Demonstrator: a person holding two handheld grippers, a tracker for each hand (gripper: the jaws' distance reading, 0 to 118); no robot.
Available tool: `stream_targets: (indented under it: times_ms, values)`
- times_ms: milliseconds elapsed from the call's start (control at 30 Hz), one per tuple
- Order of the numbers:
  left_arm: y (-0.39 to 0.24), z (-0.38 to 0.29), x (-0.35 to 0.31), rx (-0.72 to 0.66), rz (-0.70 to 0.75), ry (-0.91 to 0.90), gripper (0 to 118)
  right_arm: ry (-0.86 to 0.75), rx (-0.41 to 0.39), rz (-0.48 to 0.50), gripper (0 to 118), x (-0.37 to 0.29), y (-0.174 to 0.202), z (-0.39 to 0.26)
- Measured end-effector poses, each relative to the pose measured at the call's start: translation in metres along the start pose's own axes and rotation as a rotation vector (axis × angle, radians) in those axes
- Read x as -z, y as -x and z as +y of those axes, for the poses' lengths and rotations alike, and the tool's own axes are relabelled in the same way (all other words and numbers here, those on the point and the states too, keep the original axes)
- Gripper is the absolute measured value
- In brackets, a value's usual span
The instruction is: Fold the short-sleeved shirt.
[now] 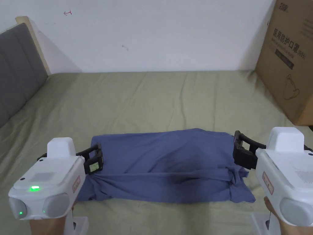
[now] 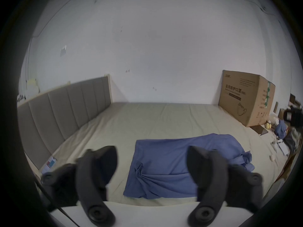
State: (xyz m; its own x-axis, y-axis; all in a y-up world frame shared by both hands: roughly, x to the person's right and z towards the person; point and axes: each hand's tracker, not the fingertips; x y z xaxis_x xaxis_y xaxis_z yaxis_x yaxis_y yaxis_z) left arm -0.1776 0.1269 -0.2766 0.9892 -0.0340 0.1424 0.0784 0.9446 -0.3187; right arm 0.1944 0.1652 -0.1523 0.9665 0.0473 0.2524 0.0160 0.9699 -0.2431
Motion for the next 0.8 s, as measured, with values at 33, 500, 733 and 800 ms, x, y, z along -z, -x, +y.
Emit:
stream_targets:
  times_ms: [33,500,733,800]
  values:
    - [-0.004,-0.002,-0.006,0.020,0.001,-0.011,62,-0.011,-0.010,0.001,74,-0.006,0.003,0.000]
    - [0.013,-0.014,-0.001,0.026,-0.020,0.053,0,-0.047,-0.027,0.007,0,-0.011,0.003,0.000]
    - [0.049,-0.035,0.071,-0.043,-0.012,0.283,0,0.001,-0.035,0.001,0,0.016,-0.002,-0.006]
    - [0.063,-0.050,0.098,-0.079,0.001,0.369,0,0.018,-0.035,-0.001,0,0.025,-0.004,-0.010]
